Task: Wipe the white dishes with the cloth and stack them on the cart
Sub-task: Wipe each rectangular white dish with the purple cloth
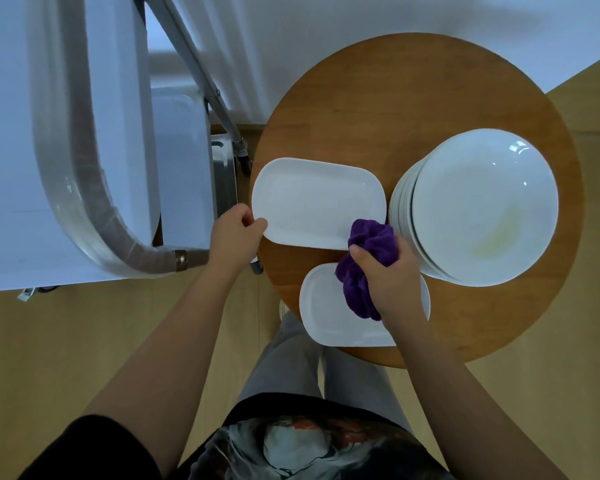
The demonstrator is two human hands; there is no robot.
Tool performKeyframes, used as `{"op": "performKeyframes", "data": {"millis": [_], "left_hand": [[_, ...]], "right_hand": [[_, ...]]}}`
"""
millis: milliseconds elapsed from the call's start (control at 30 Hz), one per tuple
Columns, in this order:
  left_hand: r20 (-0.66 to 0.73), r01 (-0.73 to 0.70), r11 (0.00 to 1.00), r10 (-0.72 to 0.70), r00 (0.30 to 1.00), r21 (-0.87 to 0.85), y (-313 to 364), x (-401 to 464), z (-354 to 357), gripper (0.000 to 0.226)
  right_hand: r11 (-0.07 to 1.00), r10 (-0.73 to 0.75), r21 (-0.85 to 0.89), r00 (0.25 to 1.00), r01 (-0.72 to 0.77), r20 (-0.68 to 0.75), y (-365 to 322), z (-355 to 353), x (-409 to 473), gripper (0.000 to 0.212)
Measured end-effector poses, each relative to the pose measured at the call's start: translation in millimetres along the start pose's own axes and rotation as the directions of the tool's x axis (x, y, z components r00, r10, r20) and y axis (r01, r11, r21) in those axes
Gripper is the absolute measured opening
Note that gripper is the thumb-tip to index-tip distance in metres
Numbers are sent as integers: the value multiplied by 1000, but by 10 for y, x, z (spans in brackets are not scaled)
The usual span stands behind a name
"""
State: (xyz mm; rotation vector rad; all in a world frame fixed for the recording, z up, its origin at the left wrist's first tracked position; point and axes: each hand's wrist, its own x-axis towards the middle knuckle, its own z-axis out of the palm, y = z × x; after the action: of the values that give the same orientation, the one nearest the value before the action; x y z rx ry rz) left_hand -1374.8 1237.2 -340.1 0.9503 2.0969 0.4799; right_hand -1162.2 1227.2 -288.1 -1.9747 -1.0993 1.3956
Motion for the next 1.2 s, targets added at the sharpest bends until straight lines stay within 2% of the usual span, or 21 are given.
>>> {"op": "performKeyframes", "data": {"millis": [67,133,167,267,367,467,567,700,900,1000,1067,1167,1200], "left_hand": [[3,-34,998,34,999,-56,42,1,-19,2],[29,-18,979,25,999,-203,73,10,-1,25],[30,30,960,-22,999,-280,97,20,4,29],[25,184,885,-192,981,-429,182,40,13,19],[124,285,738,-266,956,-611,306,44,16,11],[248,376,685,-282,927,-624,423,43,23,30],[386,463,550,-257,886,-695,431,-46,0,40],[367,426,463,-215,905,-777,402,-254,-92,46],[273,272,349,-48,961,-897,412,-807,-246,48],[247,252,305,-56,967,-919,467,-1126,-183,50],[235,236,278,-35,971,-931,509,-1320,-96,54],[197,186,313,2,980,-931,594,-1531,29,61],[191,177,324,14,981,-929,630,-1577,58,61]], "right_hand": [[1000,5,2,1000,-5,-12,-19,-9,-5,36],[1000,16,3,1000,-16,-19,-41,-12,-12,38],[1000,19,1,1000,-19,-20,-52,-13,-17,40],[1000,20,-2,1000,-20,-23,-67,-21,-30,40],[1000,18,-8,1000,-18,-22,-52,-38,-44,41],[1000,-4,-13,999,3,-40,-31,-43,-61,40],[1000,-22,18,997,23,-76,-44,-24,-99,45],[996,-72,47,991,78,-115,-109,17,-172,56],[964,-247,36,939,262,-240,-245,-48,-309,53],[965,-261,-65,948,254,-183,-313,-126,-261,59],[950,-270,-202,951,238,-151,-349,-169,-228,65],[810,-345,-542,929,223,-134,-372,-257,-248,66],[767,-356,-603,927,220,-115,-373,-293,-259,65]]}}
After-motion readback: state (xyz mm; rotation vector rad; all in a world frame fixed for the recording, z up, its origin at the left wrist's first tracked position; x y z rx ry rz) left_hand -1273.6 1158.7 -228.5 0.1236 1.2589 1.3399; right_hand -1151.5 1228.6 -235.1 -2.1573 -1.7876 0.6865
